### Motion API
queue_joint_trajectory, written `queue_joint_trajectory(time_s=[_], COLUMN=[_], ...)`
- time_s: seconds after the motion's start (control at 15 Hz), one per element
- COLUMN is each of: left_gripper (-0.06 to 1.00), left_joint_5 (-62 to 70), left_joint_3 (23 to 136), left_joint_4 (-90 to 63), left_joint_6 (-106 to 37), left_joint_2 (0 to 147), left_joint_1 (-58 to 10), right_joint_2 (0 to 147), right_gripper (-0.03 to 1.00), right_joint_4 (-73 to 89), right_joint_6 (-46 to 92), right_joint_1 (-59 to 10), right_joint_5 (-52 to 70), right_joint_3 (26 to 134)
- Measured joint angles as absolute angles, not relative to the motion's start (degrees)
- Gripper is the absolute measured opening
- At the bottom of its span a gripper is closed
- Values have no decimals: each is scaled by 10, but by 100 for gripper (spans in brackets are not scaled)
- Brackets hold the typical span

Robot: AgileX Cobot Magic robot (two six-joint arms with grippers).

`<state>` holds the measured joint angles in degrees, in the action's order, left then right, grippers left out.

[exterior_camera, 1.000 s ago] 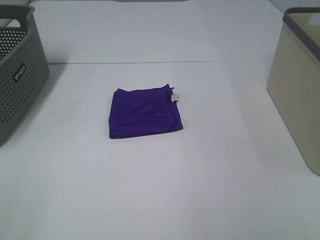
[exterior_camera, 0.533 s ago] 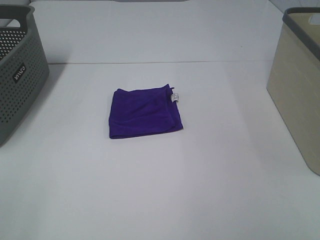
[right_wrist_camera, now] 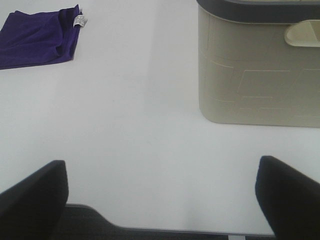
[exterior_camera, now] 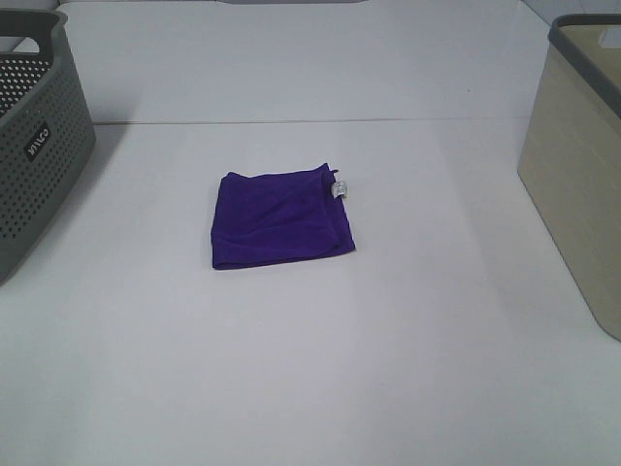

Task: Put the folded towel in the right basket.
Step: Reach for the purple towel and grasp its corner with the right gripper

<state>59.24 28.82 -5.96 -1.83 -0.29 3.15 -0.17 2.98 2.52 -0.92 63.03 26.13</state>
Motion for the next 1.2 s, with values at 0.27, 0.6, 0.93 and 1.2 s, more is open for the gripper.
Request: queue_joint_trajectory(time_s=[0.27, 0.6, 0.93, 1.2], left_gripper=[99, 99, 99, 99], left_joint_5=[592, 592, 592, 592], left_joint_3=[288, 288, 288, 288], left_joint_4=[-60, -60, -60, -60], left_joint_6=[-18, -18, -18, -18], left_joint_2=[-3, -3, -3, -3], left_joint_1=[32, 32, 32, 32], right_joint_2=[155, 451, 671, 826], right_gripper=[98, 98, 98, 98], right_joint_4=[46, 66, 155, 238], right_joint_6=[19, 19, 28, 66], right_joint_1=[-9, -9, -9, -32], right_joint_5=[637, 692, 649, 576], right_joint_3=[377, 576, 630, 686])
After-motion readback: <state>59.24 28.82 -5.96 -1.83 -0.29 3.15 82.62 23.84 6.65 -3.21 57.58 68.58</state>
